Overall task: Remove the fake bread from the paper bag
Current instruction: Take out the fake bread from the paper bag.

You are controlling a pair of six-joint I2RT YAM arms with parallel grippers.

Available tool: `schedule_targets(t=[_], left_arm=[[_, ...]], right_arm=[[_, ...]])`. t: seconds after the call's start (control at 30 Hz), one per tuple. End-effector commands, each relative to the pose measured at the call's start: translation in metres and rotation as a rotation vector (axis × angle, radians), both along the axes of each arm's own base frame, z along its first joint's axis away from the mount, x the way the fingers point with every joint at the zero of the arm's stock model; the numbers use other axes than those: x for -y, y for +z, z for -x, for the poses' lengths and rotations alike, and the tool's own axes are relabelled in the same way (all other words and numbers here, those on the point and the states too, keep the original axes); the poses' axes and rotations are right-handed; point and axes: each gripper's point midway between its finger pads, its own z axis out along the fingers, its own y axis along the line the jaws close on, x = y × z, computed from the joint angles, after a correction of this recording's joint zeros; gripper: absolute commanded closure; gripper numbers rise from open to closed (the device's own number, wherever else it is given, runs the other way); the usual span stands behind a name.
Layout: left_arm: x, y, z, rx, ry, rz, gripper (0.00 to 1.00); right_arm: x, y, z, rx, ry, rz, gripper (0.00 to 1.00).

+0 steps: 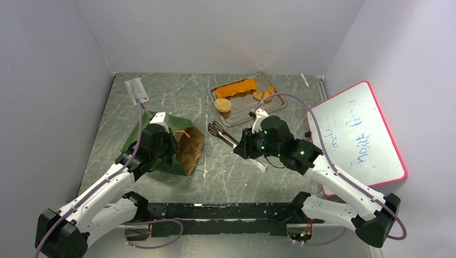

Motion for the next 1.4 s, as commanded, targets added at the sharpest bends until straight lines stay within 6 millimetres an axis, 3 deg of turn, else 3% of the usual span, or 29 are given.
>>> schedule_targets(t=[0.0, 0.17, 0.4, 0.53, 1.0, 1.27, 1.37], left_arm=[[0.011, 0.01, 0.001, 0.021, -0.067, 0.033, 0.93], [0.009, 0.016, 0.007, 0.019, -0.069, 0.037, 0.93], [0.003, 0.023, 0.015, 0.02, -0.06, 0.039, 0.93], [0.003, 0.029, 0.02, 0.02, -0.064, 0.055, 0.93], [0.005, 0.056, 0.03, 0.013, -0.06, 0.114, 0.93], [0.008, 0.051, 0.039, -0.044, -0.064, 0.134, 0.93], [0.007, 0.052, 0.041, -0.048, -0.056, 0.147, 0.93]], right_arm=[[-0.017, 0.021, 0.017, -0.011, 0.113, -0.071, 0.71], [-0.039, 0.017, 0.033, -0.046, 0.189, -0.107, 0.71], [-0.074, -0.003, 0.06, -0.078, 0.28, -0.103, 0.71], [-0.09, -0.013, 0.066, -0.087, 0.299, -0.099, 0.71], [-0.144, -0.046, 0.043, -0.168, 0.306, -0.124, 0.71], [-0.158, -0.041, 0.007, -0.278, 0.273, -0.264, 0.71], [-0.168, -0.038, 0.003, -0.293, 0.299, -0.278, 0.71]])
